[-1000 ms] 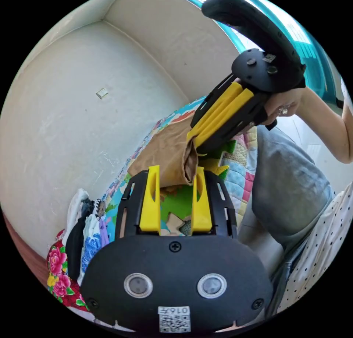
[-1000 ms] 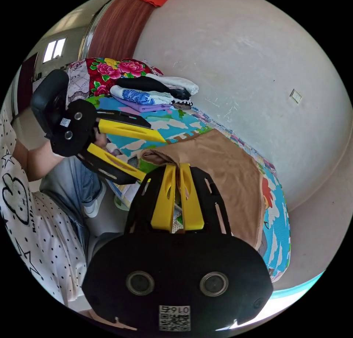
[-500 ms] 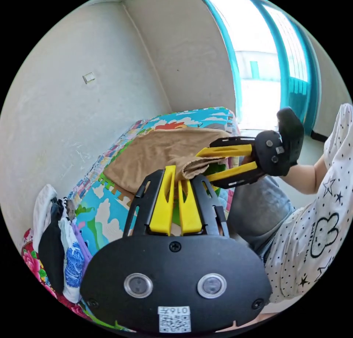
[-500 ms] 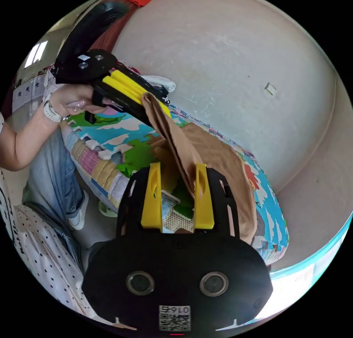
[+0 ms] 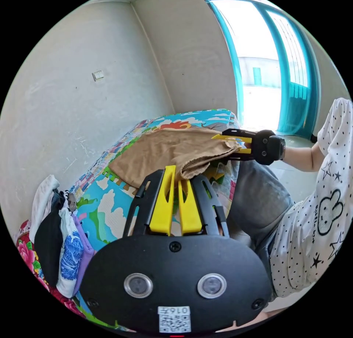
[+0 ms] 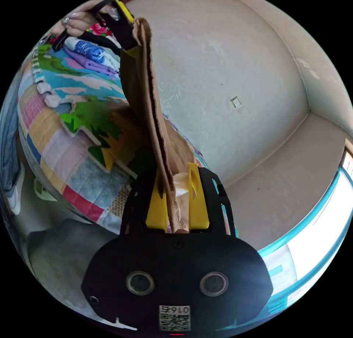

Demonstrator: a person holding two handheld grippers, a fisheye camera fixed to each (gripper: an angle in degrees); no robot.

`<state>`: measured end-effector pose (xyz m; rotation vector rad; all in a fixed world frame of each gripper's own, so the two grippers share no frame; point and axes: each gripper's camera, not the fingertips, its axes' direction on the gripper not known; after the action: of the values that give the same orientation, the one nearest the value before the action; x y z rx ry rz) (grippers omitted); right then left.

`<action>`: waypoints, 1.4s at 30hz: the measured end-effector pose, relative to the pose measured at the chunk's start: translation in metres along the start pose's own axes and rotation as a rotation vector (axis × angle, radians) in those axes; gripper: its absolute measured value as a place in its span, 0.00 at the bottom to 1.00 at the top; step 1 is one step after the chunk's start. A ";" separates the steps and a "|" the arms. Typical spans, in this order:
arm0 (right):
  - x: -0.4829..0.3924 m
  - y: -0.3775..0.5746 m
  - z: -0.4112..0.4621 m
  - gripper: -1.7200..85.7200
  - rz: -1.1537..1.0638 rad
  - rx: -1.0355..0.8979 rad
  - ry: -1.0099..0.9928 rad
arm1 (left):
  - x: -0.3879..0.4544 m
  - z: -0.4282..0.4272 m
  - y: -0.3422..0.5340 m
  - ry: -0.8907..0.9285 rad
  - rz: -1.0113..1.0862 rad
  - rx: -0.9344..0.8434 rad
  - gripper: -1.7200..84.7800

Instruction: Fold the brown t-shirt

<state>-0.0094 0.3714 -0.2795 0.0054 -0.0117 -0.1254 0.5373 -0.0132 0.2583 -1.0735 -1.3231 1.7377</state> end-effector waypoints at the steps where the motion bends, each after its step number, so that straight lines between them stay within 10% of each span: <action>1: 0.000 -0.001 0.004 0.12 -0.041 -0.007 0.004 | -0.001 0.004 0.007 -0.007 0.018 -0.003 0.01; 17: 0.065 -0.101 0.071 0.03 -0.398 -0.089 -0.146 | -0.045 0.072 0.063 0.138 0.107 -0.171 0.01; 42: 0.278 -0.347 0.287 0.09 -0.817 -0.220 -1.165 | -0.129 0.139 0.046 0.653 0.135 -0.464 0.01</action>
<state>0.2195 -0.0091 0.0087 -0.2869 -1.1689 -0.9323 0.4626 -0.1940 0.2583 -1.8308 -1.2539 1.0172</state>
